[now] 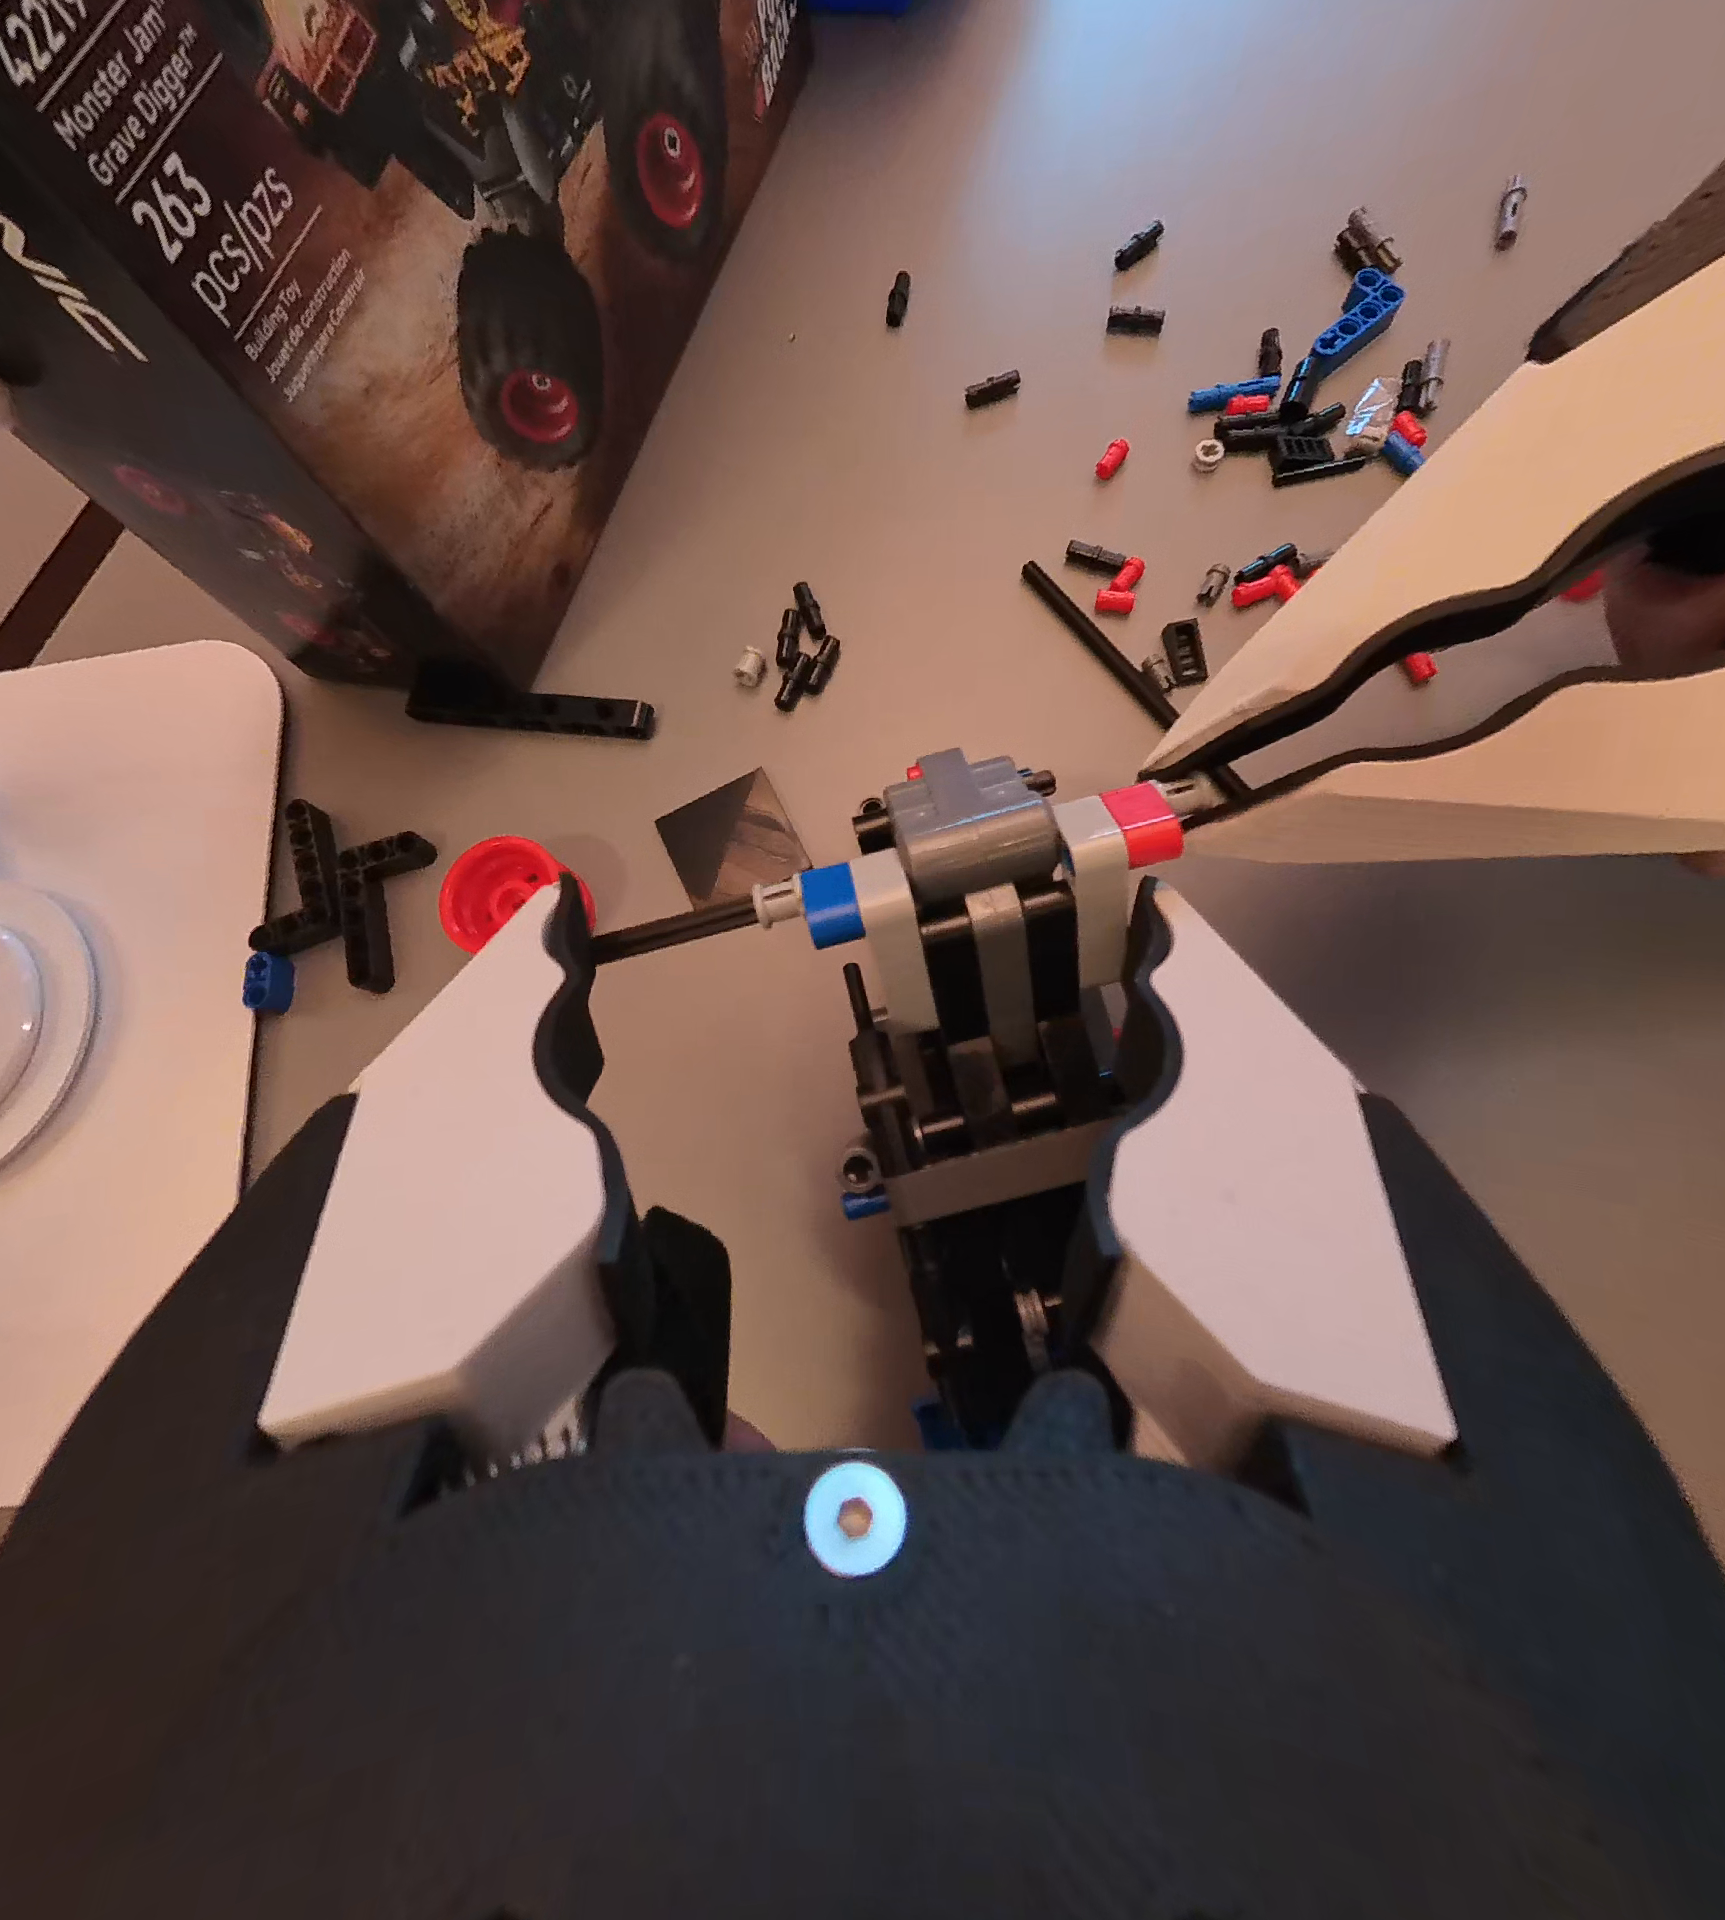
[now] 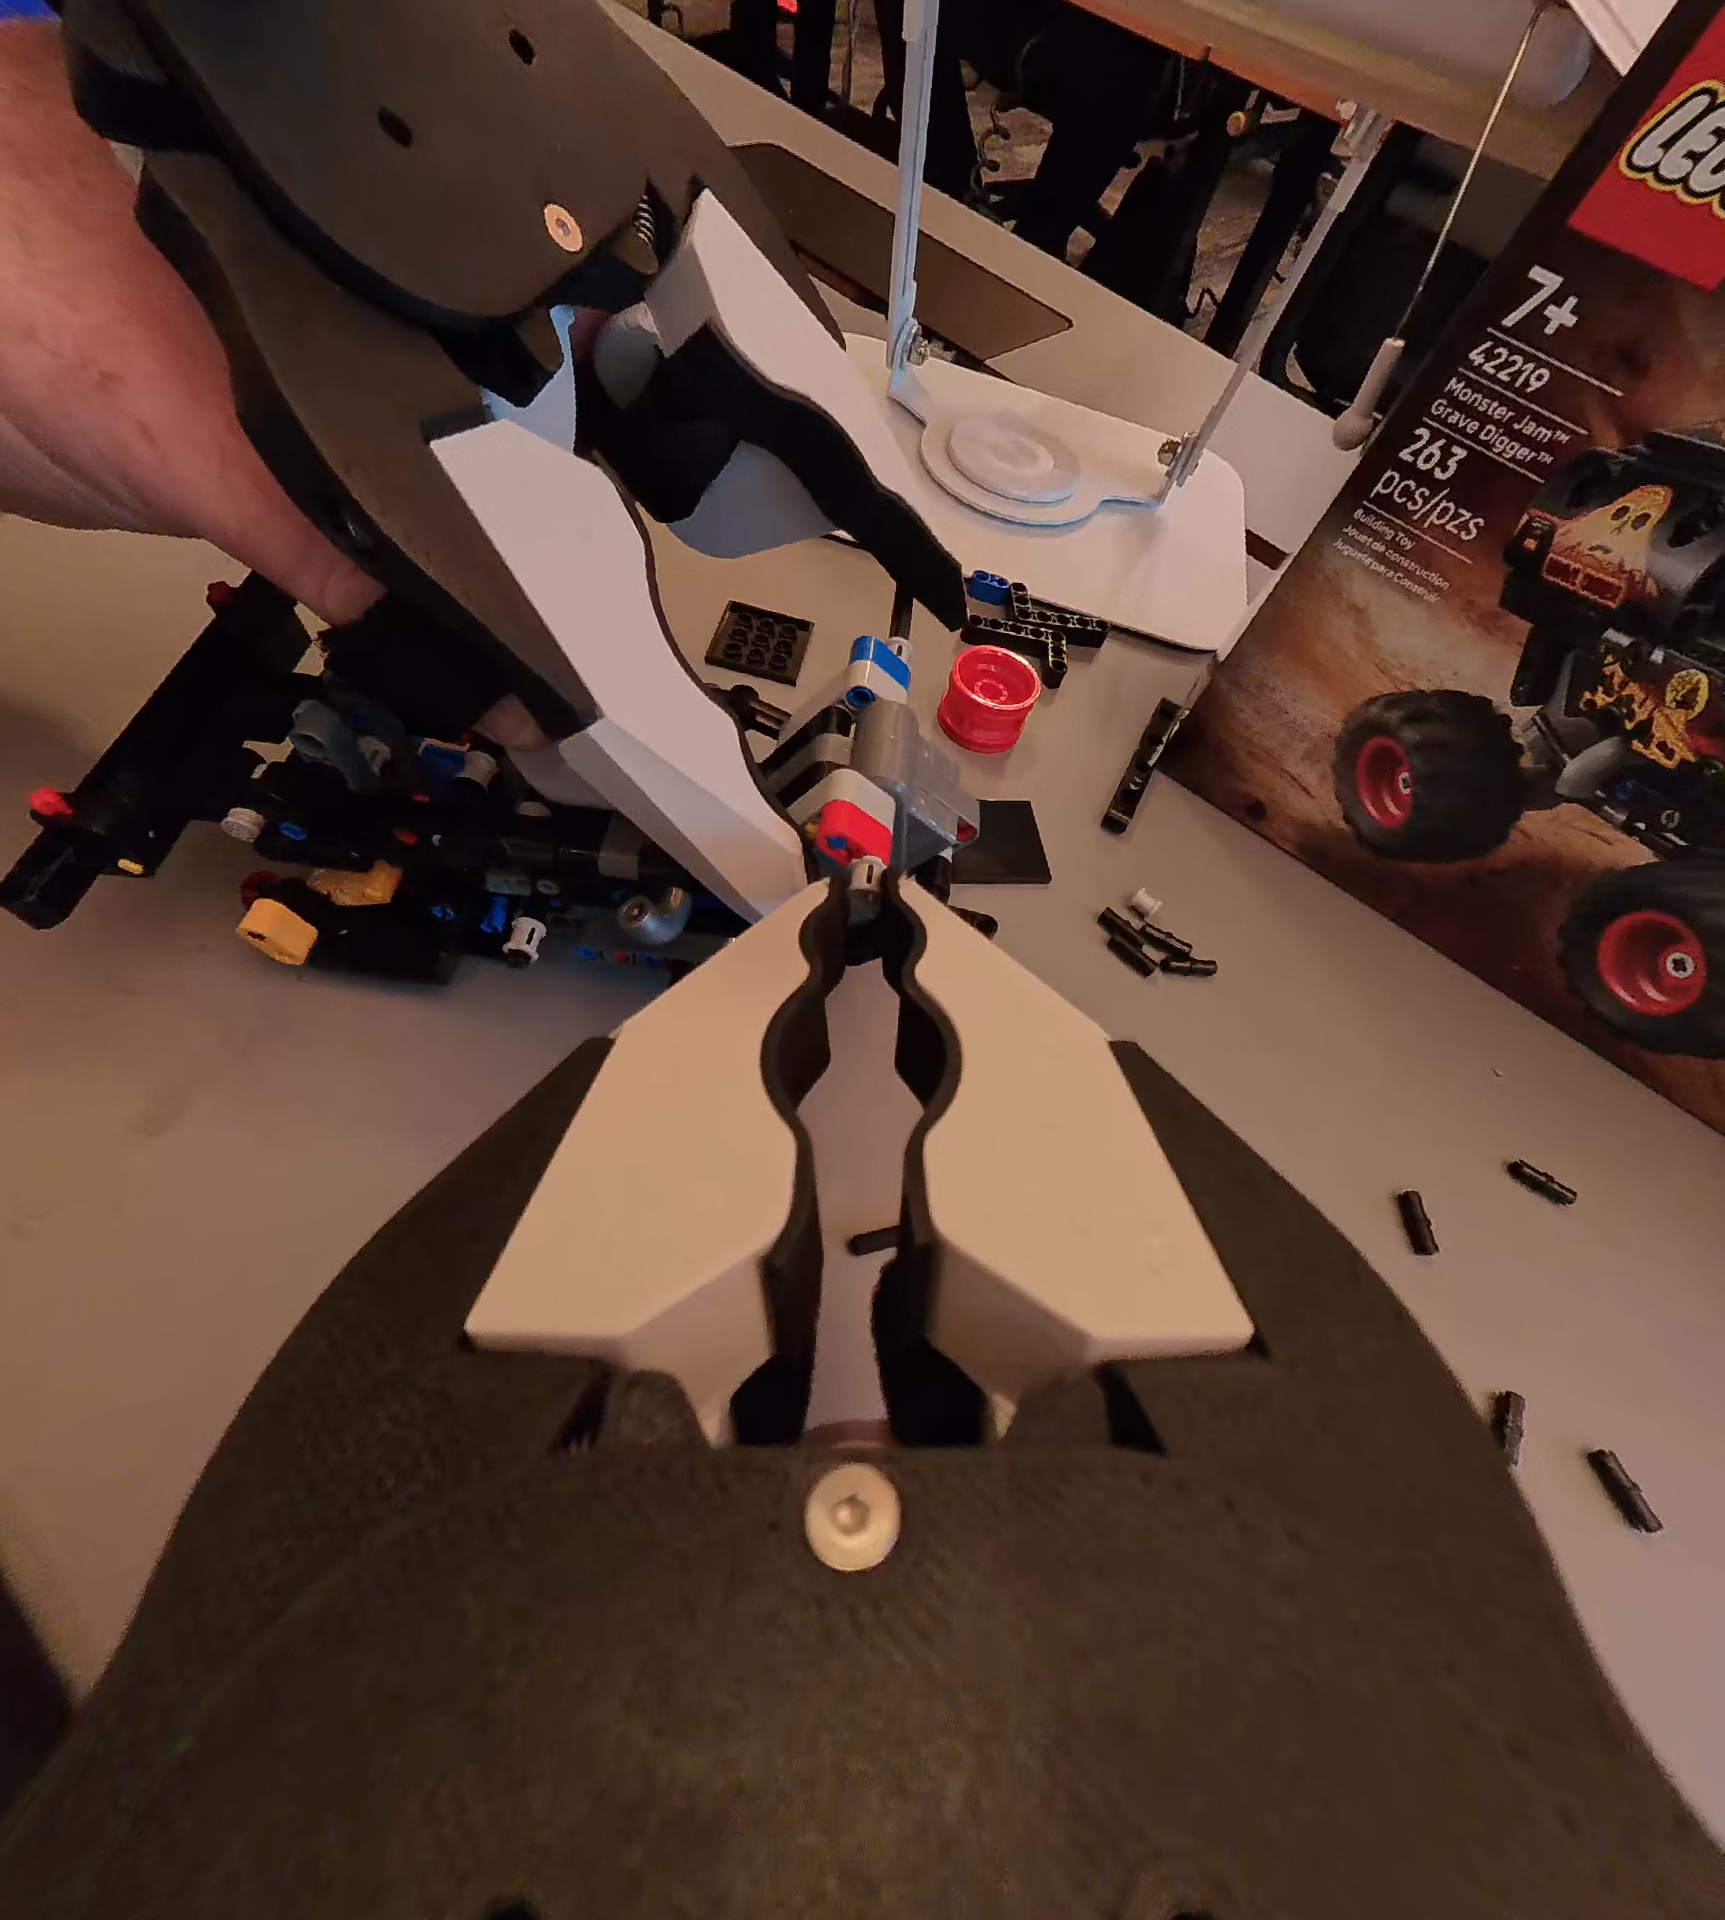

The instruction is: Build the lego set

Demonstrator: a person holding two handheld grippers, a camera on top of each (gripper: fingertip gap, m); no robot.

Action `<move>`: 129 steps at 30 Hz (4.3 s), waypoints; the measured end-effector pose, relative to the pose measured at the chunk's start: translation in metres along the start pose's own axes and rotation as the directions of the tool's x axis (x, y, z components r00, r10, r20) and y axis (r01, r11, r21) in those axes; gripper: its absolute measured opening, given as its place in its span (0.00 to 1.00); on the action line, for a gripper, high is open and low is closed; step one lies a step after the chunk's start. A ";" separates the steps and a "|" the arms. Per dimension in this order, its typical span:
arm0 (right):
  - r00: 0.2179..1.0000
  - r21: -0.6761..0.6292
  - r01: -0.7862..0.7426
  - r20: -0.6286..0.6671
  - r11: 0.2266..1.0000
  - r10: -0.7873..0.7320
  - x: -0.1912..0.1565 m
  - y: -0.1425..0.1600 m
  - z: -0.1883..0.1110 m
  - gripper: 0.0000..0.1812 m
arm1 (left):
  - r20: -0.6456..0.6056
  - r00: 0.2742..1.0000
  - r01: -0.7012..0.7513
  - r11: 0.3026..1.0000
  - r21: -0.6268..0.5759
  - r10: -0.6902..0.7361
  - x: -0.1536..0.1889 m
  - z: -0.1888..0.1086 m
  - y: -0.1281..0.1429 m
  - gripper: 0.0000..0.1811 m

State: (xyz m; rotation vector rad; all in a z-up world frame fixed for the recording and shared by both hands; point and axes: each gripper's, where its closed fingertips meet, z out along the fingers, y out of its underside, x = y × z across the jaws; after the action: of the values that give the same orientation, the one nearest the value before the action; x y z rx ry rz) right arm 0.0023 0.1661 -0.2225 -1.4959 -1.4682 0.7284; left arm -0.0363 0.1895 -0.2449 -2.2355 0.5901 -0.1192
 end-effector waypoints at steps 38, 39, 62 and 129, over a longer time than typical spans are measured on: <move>1.000 0.004 -0.023 0.018 1.000 0.023 -0.001 -0.001 0.000 0.01 | -0.042 0.999 0.016 1.000 -0.008 -0.017 0.001 0.003 0.001 0.56; 0.999 0.005 -0.026 0.021 1.000 0.026 -0.001 -0.001 0.000 0.01 | -0.041 0.999 0.013 1.000 -0.009 -0.014 0.001 0.003 0.001 0.55; 1.000 0.013 0.016 -0.017 1.000 -0.015 0.004 -0.003 0.005 0.02 | -0.074 0.996 -0.048 0.999 -0.006 0.047 0.005 0.003 -0.002 0.43; 0.725 0.151 0.393 0.556 0.907 -0.407 -0.038 0.014 -0.009 0.37 | -0.465 0.845 -0.262 0.963 0.069 0.263 0.061 -0.025 0.011 0.22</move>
State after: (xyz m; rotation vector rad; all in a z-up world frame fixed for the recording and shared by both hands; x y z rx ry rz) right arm 0.0117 0.1285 -0.2373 -0.8981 -2.1490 0.9693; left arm 0.0068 0.1379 -0.2425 -2.1000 1.1529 -0.5345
